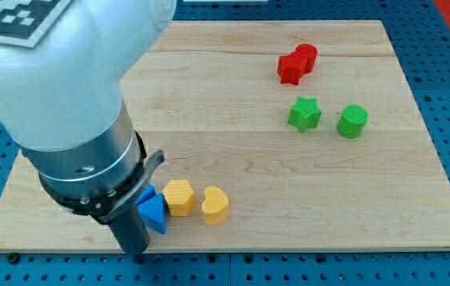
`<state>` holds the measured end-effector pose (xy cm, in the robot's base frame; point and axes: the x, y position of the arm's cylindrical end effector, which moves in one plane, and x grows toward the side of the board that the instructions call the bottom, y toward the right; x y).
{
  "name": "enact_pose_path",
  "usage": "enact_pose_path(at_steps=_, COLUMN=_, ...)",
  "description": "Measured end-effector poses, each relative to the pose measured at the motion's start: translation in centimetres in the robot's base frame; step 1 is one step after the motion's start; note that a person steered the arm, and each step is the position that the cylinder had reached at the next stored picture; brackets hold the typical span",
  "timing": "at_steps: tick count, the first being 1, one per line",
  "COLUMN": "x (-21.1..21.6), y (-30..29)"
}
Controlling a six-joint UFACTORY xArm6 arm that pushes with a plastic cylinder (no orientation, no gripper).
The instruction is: Move the yellow heart to the left of the green star
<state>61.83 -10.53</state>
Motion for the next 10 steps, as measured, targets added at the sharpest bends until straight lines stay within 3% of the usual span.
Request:
enact_pose_path(at_steps=4, x=-1.5, y=6.5)
enact_pose_path(at_steps=7, x=-9.6, y=7.0)
enact_pose_path(at_steps=10, x=-7.7, y=7.4)
